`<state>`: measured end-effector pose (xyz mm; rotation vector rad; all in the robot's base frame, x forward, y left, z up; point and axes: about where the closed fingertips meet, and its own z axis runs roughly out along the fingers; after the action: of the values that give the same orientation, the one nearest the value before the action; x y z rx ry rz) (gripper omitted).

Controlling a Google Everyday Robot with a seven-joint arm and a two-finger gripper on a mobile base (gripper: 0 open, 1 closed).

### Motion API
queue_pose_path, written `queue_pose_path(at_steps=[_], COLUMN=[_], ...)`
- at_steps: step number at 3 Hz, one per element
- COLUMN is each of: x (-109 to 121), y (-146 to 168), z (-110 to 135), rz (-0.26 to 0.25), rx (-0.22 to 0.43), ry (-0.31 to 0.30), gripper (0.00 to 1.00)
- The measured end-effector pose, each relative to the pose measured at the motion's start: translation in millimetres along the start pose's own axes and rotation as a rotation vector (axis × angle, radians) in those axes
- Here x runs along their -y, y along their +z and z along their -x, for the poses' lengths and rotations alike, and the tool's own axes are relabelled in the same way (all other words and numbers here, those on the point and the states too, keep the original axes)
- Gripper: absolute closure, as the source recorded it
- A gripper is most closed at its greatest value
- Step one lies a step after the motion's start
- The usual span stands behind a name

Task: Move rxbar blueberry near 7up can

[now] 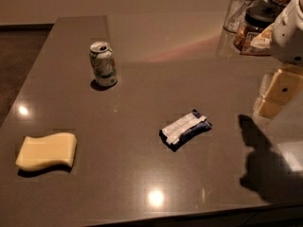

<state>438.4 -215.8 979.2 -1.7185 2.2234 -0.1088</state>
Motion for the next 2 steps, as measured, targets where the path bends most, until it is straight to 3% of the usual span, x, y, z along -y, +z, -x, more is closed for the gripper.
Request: queue_pose_path(at_steps=[1,2], x=[0.0,1.1], y=[0.0,12.9], z=[0.0,14.7], rz=[0.0,0.014], rx=[0.0,0.015], ry=[0.0,-0.039], gripper=[0.0,0.0])
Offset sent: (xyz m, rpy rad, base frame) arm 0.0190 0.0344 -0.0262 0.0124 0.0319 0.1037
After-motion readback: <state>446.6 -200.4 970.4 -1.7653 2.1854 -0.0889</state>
